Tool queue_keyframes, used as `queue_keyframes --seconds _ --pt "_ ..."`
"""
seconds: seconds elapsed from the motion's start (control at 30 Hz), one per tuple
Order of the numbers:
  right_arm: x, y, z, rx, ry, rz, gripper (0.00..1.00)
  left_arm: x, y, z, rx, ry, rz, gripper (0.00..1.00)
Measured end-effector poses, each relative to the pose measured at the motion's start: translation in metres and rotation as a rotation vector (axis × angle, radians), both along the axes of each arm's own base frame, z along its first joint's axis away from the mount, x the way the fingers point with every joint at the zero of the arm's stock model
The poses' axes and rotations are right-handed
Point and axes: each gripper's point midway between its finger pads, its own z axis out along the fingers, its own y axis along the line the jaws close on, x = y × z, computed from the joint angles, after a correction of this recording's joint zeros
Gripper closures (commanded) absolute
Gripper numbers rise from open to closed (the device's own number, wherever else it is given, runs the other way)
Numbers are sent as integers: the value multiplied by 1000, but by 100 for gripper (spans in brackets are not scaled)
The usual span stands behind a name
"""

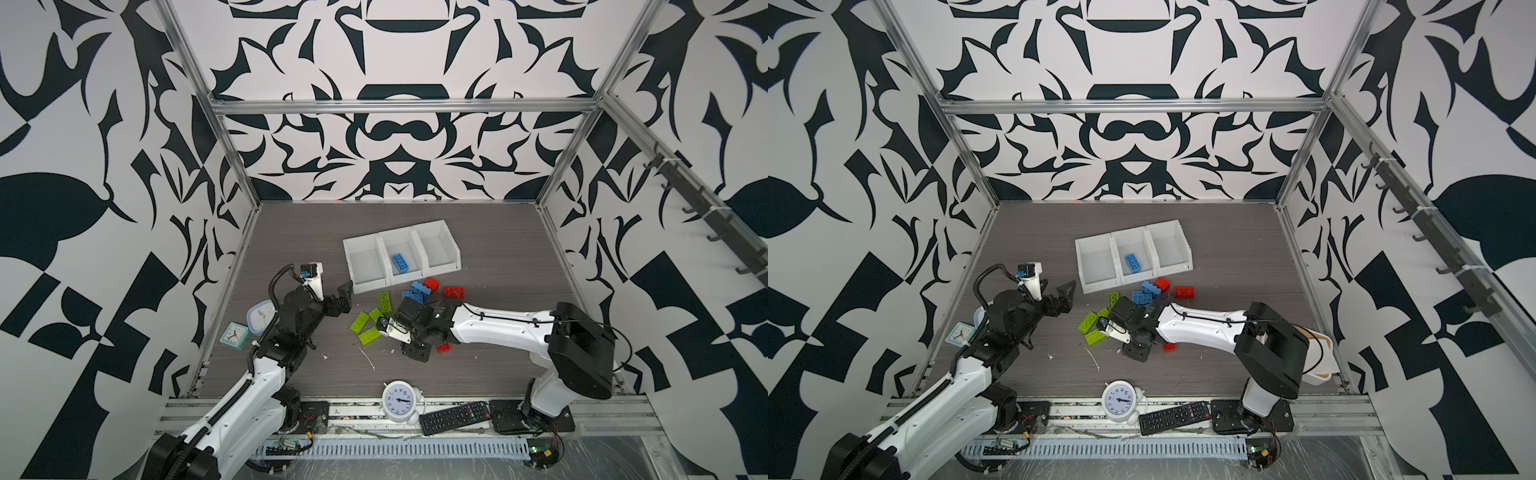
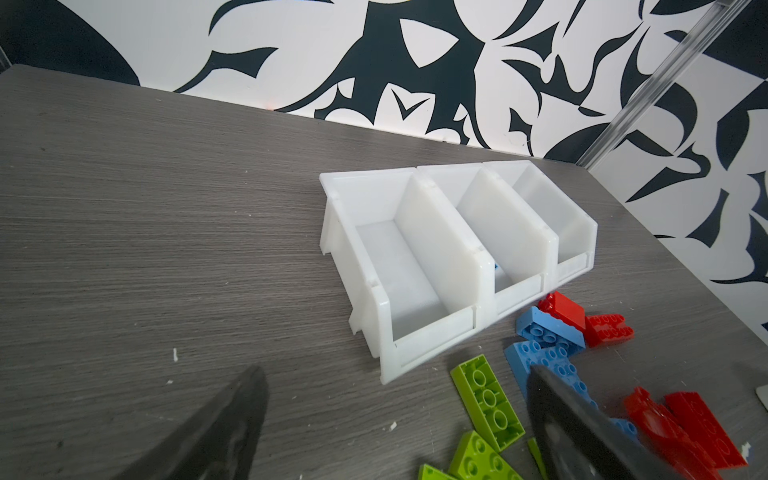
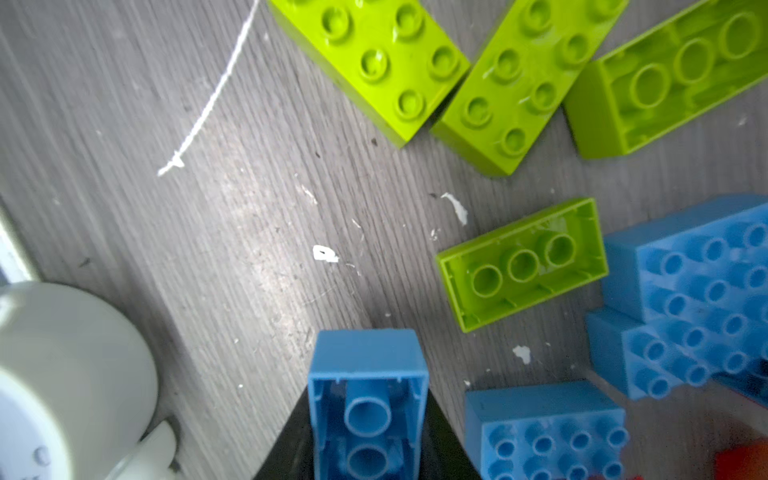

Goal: Sort the legos into containers by color
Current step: 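Carry the blue brick to the middle compartment and release it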

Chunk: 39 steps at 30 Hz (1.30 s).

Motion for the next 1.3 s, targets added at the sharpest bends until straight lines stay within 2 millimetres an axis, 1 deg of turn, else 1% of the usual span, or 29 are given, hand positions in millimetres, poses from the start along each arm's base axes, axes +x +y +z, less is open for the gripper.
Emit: queue_keyframes --seconds 0.1,0.2,0.3,0.37,0.47,0.57,0.67,0.77,0.9,1.07,1.3 --pt "6 -1 17 57 -10 -40 82 0 0 0 0 0 -1 0" --pt "25 -5 39 133 -32 -130 82 0 -1 0 2 0 -5 1" --pt "56 -11 62 237 -70 -257 82 -1 0 -2 6 5 -4 0" --pt "82 -15 78 312 -103 -350 82 -1 0 -2 6 5 -5 0" --pt "120 -18 91 363 -154 -478 82 -1 -1 -3 6 10 -10 0" --pt "156 -9 98 403 -207 -571 82 -1 -2 -8 11 26 -14 0" --pt "181 -3 96 424 -246 -635 83 -1 -3 -10 13 34 -17 1" --pt "203 -2 89 402 -293 -690 82 -2 -3 -10 11 34 -21 0" --pt "227 -1 83 374 -354 -734 82 -2 -4 -7 7 25 -24 0" --pt "246 3 72 345 -400 -762 82 -3 -4 -3 2 15 -25 0" --pt "262 2 59 295 -452 -781 81 -3 -5 -3 -1 15 -32 1"
